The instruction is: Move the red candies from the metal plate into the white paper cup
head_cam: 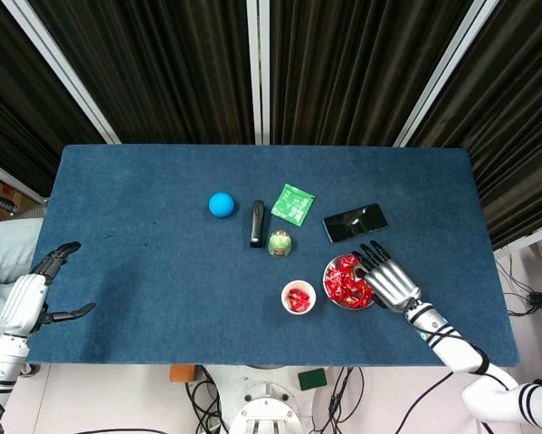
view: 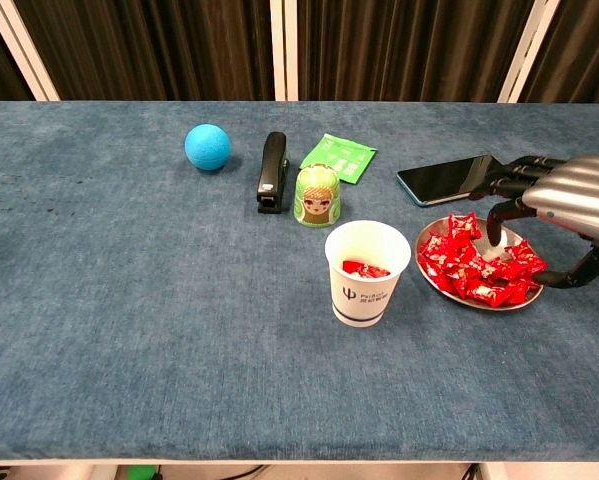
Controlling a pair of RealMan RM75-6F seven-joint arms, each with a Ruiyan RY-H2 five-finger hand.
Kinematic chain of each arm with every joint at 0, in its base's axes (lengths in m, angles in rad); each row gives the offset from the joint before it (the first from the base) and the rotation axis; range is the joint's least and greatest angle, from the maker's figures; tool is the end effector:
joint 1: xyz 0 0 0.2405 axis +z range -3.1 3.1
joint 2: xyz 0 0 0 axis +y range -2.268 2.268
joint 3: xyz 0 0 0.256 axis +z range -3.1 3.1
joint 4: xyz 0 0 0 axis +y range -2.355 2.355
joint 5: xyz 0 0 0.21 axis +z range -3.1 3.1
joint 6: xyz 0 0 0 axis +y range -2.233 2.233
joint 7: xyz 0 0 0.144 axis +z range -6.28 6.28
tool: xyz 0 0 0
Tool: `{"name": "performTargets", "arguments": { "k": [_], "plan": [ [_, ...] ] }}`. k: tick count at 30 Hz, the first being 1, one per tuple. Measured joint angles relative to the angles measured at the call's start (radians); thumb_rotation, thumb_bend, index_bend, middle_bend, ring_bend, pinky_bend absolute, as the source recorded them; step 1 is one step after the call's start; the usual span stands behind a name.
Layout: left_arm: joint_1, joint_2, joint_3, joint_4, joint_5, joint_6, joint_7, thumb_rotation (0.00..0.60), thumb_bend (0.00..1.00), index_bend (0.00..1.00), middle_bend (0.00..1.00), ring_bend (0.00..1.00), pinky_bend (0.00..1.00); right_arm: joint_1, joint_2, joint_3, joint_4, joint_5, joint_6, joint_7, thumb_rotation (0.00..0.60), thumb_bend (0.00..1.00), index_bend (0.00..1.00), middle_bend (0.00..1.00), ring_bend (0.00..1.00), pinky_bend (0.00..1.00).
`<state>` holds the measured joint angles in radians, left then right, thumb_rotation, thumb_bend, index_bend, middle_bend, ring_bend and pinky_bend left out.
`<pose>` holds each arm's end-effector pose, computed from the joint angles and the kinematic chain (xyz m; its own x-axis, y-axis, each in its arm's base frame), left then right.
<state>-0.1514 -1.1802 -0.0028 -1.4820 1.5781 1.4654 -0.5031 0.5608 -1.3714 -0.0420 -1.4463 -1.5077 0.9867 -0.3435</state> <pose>-0.3139 0.1934 0.1381 -0.0109 0.0959 0.9953 0.9939 -0.1079 0.0213 -0.2401 -0.2780 0.0146 0.7546 -0.1993 0.6252 -0.6132 -0.5535 0.5636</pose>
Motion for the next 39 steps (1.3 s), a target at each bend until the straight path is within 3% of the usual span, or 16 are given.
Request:
{"name": "performTargets", "arguments": {
  "k": [24,39],
  "plan": [
    [0.000,0.003,0.001,0.002,0.000,-0.001,-0.004,0.600,0.10,0.14,0.11,0.12,0.25,0.002,-0.034,0.008,0.028,0.012,-0.015,-0.027,0.600,0.32,0.45,0.08,0.00,0.00],
    [0.000,0.000,-0.001,0.003,-0.004,-0.005,-0.002,0.600,0.10,0.14,0.11,0.12,0.25,0.001,-0.041,0.011,0.047,0.010,-0.011,-0.025,0.600,0.39,0.59,0.10,0.00,0.00]
  ]
}}
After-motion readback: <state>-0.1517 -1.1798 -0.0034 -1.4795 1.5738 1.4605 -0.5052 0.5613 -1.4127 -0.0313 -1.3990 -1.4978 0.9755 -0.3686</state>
